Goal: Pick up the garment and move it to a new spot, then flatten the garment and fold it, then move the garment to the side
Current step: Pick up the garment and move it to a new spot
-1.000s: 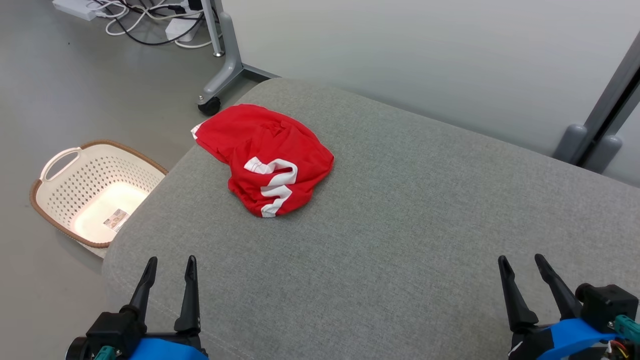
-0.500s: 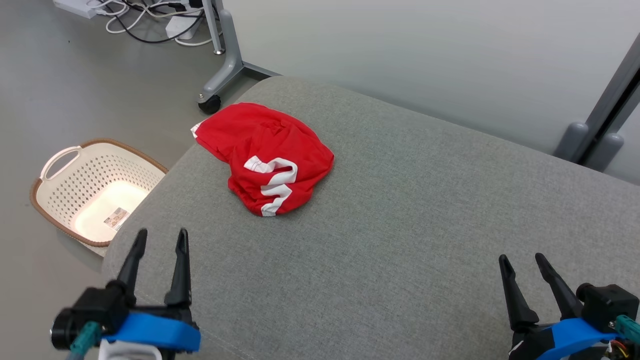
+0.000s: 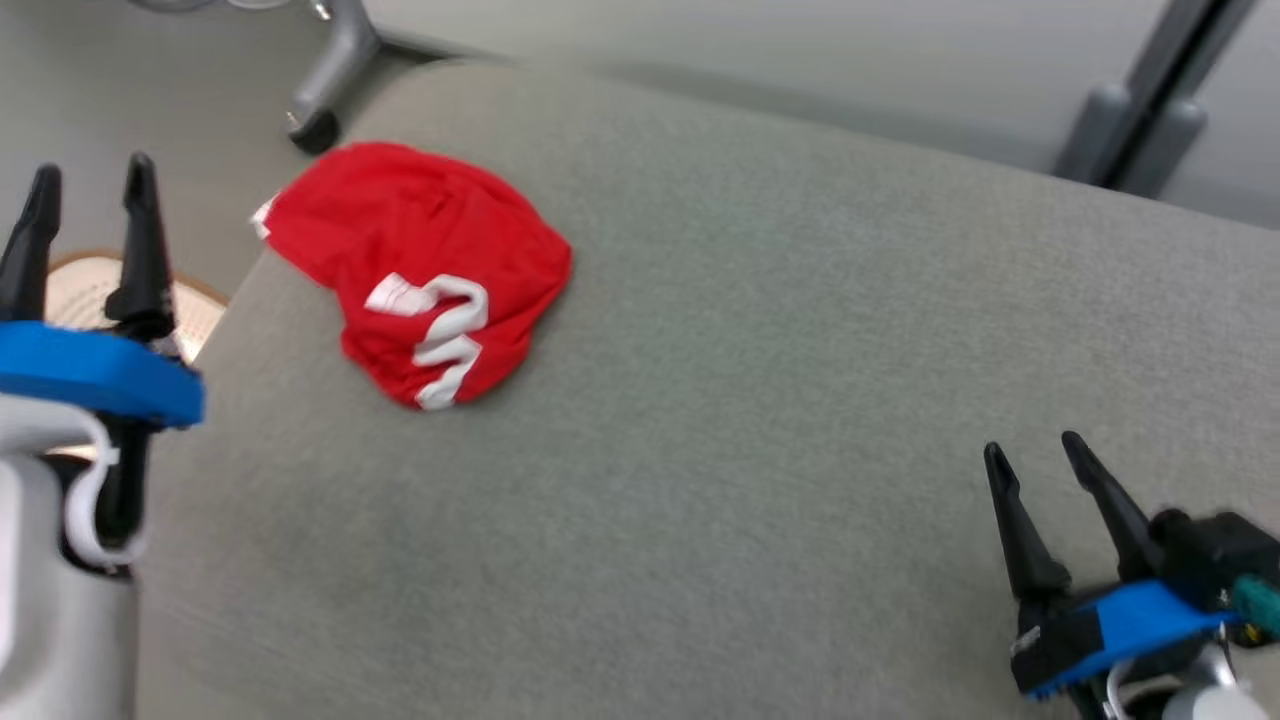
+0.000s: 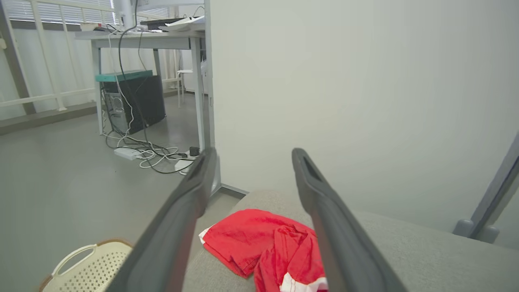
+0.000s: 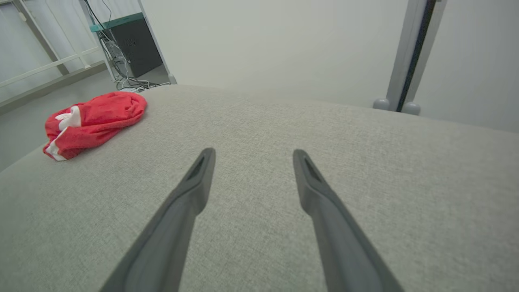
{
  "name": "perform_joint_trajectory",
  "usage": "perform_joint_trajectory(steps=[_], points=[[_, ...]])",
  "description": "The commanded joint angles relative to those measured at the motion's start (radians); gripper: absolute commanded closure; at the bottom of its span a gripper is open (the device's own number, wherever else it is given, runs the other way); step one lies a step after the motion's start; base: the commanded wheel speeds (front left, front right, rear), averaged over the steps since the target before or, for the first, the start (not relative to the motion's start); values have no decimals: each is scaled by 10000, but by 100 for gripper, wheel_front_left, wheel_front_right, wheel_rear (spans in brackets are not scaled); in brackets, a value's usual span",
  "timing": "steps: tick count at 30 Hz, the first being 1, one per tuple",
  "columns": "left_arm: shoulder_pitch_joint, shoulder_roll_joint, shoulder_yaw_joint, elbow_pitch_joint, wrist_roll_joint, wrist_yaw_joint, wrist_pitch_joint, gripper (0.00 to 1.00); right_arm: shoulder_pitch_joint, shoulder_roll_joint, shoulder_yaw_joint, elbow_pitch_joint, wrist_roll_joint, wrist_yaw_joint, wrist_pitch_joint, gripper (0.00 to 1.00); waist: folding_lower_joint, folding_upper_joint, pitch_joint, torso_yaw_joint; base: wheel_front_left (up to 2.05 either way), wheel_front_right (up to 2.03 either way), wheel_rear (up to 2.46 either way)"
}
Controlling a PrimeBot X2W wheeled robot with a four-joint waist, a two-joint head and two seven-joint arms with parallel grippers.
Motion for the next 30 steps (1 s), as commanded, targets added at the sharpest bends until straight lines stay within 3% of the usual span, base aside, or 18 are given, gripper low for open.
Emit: perform_joint_trajectory(steps=[1, 13, 22, 23, 24, 25, 26, 30], points=[[-234, 50, 171, 407, -224, 103, 239, 0, -217, -121, 67, -163, -77, 5, 19, 0, -2, 0, 260, -220, 0, 0, 0], [-1463, 1079, 1586, 2785, -1808, 671, 2567, 0, -1729, -804, 887, -1130, -124, 5, 349, 0, -2, 0, 2829, -2323, 0, 0, 0], [-974, 853, 1581, 3725, -2610, 1549, 5379, 0, -2175, -654, 1028, -946, 27, 5, -25, 0, -2, 0, 3203, -3206, 0, 0, 0], [-889, 855, 1510, 3743, -2564, 1654, 5580, 10, -2192, -622, 1022, -892, 27, 5, -79, 0, -2, 0, 3162, -3261, 0, 0, 0], [-841, 851, 1506, 3681, -2571, 1744, 5724, 53, -2219, -613, 1003, -847, 31, 5, -133, 0, -2, 0, 3104, -3307, 0, 0, 0], [-842, 884, 1509, 3568, -2573, 1788, 5786, 84, -2233, -611, 987, -793, 56, 5, -175, 0, -2, 0, 3052, -3330, 0, 0, 0], [-798, 960, 1488, 3450, -2531, 1825, 5842, 100, -2230, -586, 973, -736, 80, 5, -205, 0, -2, 0, 2985, -3348, 0, 0, 0], [-828, 1305, 1470, 2866, -2529, 1770, 6055, 100, -2124, -498, 923, -514, 141, 5, -374, 0, -2, 0, 2556, -3337, 0, 0, 0]])
